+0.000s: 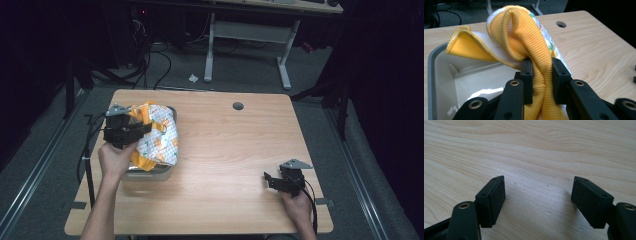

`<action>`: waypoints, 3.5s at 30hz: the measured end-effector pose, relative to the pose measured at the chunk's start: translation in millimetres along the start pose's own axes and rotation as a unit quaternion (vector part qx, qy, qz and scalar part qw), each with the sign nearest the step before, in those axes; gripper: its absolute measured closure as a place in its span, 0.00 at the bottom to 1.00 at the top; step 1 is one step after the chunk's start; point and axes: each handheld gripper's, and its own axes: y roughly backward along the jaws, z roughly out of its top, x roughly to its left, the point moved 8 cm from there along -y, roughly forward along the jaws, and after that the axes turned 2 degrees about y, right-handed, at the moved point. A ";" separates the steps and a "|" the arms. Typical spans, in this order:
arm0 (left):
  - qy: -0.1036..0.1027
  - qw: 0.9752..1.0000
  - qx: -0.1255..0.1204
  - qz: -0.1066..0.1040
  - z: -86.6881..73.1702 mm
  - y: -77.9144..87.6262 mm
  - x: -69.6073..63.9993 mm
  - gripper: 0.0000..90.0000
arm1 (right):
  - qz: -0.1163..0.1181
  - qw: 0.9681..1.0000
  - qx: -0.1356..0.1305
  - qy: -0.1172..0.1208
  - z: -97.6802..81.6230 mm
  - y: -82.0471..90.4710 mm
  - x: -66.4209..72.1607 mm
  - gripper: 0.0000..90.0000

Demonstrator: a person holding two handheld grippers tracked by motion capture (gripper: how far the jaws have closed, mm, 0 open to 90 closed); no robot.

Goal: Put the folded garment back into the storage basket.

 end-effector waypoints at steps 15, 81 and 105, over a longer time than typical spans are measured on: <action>-0.006 0.999 0.035 0.039 -17.3 -23.2 24.4 0.83 | 0.000 1.000 0.000 0.000 0.0 0.0 0.0 0.31; -0.021 0.998 0.021 0.055 -24.8 -29.9 2.0 0.43 | 0.000 1.000 0.000 0.000 0.0 0.0 0.0 0.31; -0.052 0.998 -0.008 0.021 -28.2 -13.4 -45.3 0.41 | 0.000 1.000 0.000 0.000 0.0 0.0 0.0 0.31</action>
